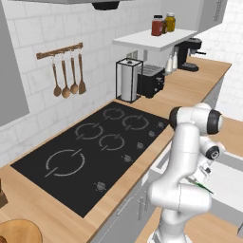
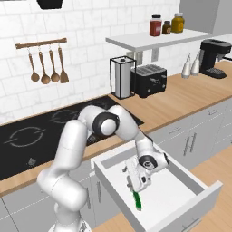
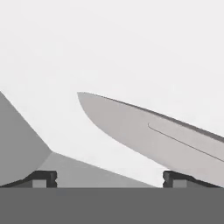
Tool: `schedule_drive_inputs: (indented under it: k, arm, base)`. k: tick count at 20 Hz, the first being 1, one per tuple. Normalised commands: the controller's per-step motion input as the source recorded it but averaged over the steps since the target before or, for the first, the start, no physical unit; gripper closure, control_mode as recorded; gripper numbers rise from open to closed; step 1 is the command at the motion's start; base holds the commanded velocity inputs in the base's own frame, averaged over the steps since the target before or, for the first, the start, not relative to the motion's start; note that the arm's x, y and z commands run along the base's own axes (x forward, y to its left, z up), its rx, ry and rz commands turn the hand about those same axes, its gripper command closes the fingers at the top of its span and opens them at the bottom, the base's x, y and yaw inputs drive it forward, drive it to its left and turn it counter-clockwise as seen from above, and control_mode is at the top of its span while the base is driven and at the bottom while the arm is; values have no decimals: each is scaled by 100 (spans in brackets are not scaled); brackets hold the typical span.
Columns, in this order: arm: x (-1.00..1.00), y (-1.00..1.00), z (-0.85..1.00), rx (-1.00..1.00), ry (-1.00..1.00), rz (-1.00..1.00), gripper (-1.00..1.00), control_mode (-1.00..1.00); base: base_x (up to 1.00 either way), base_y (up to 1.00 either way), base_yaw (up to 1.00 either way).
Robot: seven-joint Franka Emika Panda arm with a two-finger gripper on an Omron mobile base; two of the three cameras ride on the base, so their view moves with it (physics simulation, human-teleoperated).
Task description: Pick up the knife from the drawer and place it on the cutting board. Then place the meat from the plate to the cutting board.
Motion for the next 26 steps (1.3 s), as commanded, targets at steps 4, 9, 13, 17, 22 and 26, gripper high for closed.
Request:
schedule_drive_inputs:
  k: [4,9,13,17,22,26]
  arm:
    - [0,-49,-18,-29,-34,7,-100,-100]
    - [0,-74,-15,-23,-12,7,-100,-100]
    - [0,-75,0,-20,-6,4,-100,-100]
    - [-1,-39,42,-9,0,0,-100,-100]
    - [-37,5,97,-4,0,3,-100,-100]
    - [-69,2,47,-24,-12,11,-100,-100]
  base:
    - [0,0,0]
    - [0,0,0]
    - [0,0,0]
    - [0,0,0]
    - [0,0,0]
    - [0,0,0]
